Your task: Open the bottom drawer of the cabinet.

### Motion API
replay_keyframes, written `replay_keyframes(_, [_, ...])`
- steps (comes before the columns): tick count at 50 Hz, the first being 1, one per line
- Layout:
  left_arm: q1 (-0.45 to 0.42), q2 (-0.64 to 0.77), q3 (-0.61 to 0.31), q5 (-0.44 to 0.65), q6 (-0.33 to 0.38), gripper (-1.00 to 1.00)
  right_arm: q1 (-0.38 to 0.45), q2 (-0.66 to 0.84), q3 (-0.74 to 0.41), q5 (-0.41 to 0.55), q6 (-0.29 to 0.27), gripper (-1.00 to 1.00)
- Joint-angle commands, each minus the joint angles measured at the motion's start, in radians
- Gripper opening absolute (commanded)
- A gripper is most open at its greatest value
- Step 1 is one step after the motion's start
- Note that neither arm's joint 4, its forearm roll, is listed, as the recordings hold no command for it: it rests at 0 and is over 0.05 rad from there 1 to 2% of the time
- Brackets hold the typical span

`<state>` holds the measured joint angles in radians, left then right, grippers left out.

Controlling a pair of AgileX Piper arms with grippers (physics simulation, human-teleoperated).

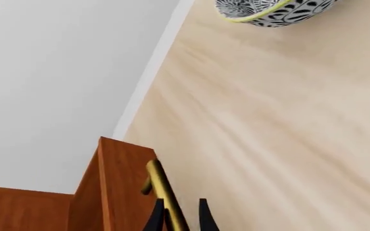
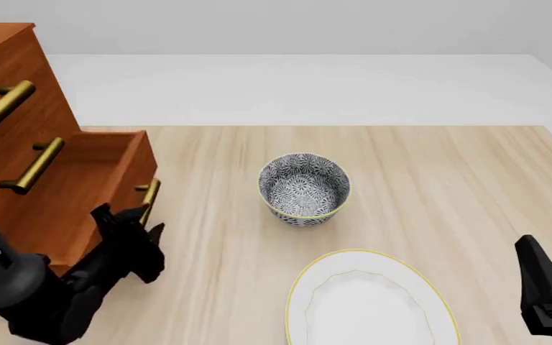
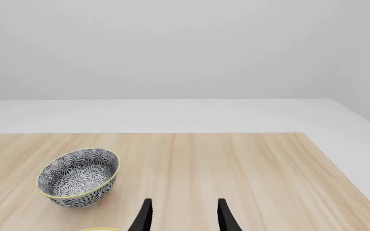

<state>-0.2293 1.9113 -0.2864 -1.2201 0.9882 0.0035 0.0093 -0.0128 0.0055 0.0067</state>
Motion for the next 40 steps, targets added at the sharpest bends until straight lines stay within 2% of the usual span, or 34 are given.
replay_keyframes(1, [-0.045, 0.137, -0.065, 0.000, -0.013, -1.00, 0.000, 0.000, 0.000, 0.000, 0.000, 1.00])
replay_keyframes(3, [-0.033, 0.112, -0.054, 0.000, 0.009, -1.00, 0.000, 0.000, 0.000, 0.000, 0.000, 1.00])
replay_keyframes(4, [-0.051, 0.092, -0.051, 0.000, 0.028, 1.00, 0.000, 0.000, 0.000, 0.000, 0.000, 1.00])
replay_keyframes(7, [-0.045, -0.003, 0.002, 0.000, 0.034, 1.00, 0.000, 0.000, 0.000, 0.000, 0.000, 1.00])
replay_keyframes(8, [-0.042, -0.090, 0.051, 0.000, 0.037, 1.00, 0.000, 0.000, 0.000, 0.000, 0.000, 1.00])
replay_keyframes(9, [-0.054, -0.101, 0.060, 0.000, 0.034, 1.00, 0.000, 0.000, 0.000, 0.000, 0.000, 1.00])
replay_keyframes(11, [-0.076, -0.236, 0.136, 0.000, -0.001, 1.00, 0.000, 0.000, 0.000, 0.000, 0.000, 1.00])
replay_keyframes(14, [-0.126, -0.388, 0.218, 0.000, -0.016, 1.00, 0.000, 0.000, 0.000, 0.000, 0.000, 1.00])
replay_keyframes(19, [-0.191, -0.591, 0.285, 0.022, -0.052, 1.00, 0.000, 0.000, 0.000, 0.000, 0.000, 1.00])
replay_keyframes(22, [-0.221, -0.828, 0.280, 0.219, -0.044, 1.00, 0.000, 0.000, 0.000, 0.000, 0.000, 1.00])
replay_keyframes(23, [-0.228, -0.948, 0.272, 0.318, -0.047, 1.00, 0.000, 0.000, 0.000, 0.000, 0.000, 1.00])
replay_keyframes(27, [-0.264, -1.165, 0.233, 0.535, -0.033, 1.00, 0.000, 0.000, 0.000, 0.000, 0.000, 1.00])
replay_keyframes(28, [-0.271, -1.242, 0.205, 0.628, -0.046, 1.00, 0.000, 0.000, 0.000, 0.000, 0.000, 1.00])
replay_keyframes(33, [-0.233, -1.435, 0.088, 0.936, -0.133, 1.00, 0.000, 0.000, 0.000, 0.000, 0.000, 1.00])
replay_keyframes(35, [-0.179, -1.522, -0.010, 1.125, -0.235, 1.00, 0.000, 0.000, 0.000, 0.000, 0.000, 1.00])
replay_keyframes(36, [-0.143, -1.559, -0.033, 1.175, -0.255, 1.00, 0.000, 0.000, 0.000, 0.000, 0.000, 1.00])
replay_keyframes(37, [-0.094, -1.589, -0.067, 1.239, -0.304, 1.00, 0.000, 0.000, 0.000, 0.000, 0.000, 1.00])
replay_keyframes(38, [-0.062, -1.610, -0.078, 1.265, -0.301, 1.00, 0.000, 0.000, 0.000, 0.000, 0.000, 1.00])
replay_keyframes(40, [-0.097, -1.591, -0.086, 1.263, -0.289, 1.00, 0.000, 0.000, 0.000, 0.000, 0.000, 1.00])
